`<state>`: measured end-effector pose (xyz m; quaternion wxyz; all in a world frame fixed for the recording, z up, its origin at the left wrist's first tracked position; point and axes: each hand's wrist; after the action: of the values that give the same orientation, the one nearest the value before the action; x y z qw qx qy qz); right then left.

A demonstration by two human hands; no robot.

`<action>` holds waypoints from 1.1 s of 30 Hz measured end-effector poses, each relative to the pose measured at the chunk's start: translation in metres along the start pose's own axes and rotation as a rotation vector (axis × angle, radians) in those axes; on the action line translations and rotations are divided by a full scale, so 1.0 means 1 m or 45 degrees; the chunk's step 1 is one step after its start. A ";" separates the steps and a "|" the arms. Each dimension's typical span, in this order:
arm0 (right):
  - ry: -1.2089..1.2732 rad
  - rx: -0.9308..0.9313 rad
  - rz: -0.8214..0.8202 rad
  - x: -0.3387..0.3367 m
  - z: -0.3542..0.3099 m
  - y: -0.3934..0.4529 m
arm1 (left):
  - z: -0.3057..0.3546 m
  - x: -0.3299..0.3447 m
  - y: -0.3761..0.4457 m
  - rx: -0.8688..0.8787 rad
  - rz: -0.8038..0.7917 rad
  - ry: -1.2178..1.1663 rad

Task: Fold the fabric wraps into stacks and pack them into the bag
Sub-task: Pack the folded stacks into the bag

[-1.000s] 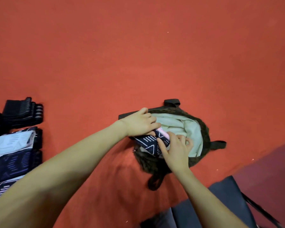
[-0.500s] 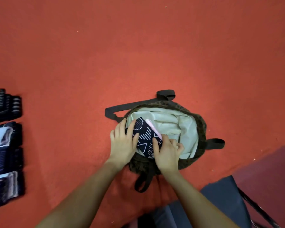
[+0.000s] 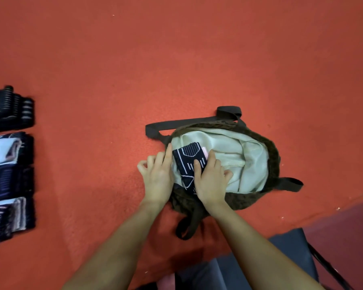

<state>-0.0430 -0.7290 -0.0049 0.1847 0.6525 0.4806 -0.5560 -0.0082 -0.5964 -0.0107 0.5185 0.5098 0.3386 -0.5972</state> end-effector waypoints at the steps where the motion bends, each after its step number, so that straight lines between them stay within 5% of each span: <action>1: 0.058 0.005 0.019 0.002 -0.006 -0.003 | -0.002 -0.006 0.004 0.000 0.016 0.007; 7: -0.049 0.031 0.091 0.012 -0.026 -0.009 | -0.009 -0.010 0.010 -0.031 -0.084 0.159; 11: -0.113 -0.234 0.172 0.019 -0.017 -0.007 | -0.015 -0.007 0.008 0.049 -0.133 0.174; 20: -0.127 -0.275 -0.120 0.022 -0.020 0.000 | -0.019 -0.014 0.005 0.004 -0.475 0.001; 28: 0.060 -0.390 0.111 -0.008 -0.070 -0.016 | -0.042 -0.066 0.003 -0.033 -0.392 0.054; 33: 0.148 -0.517 -0.011 -0.004 -0.130 -0.042 | -0.103 -0.109 -0.010 -0.101 -0.318 0.079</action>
<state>-0.0062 -0.6098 0.0515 0.2821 0.6307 0.5954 -0.4101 0.0021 -0.4685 0.0673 0.4492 0.4612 0.4386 -0.6270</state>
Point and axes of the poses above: each hand's wrist, its own y-axis towards the middle knuckle, its own x-axis out of the palm, z = x × y, and after that the axes turned 3 degrees about y, right-handed
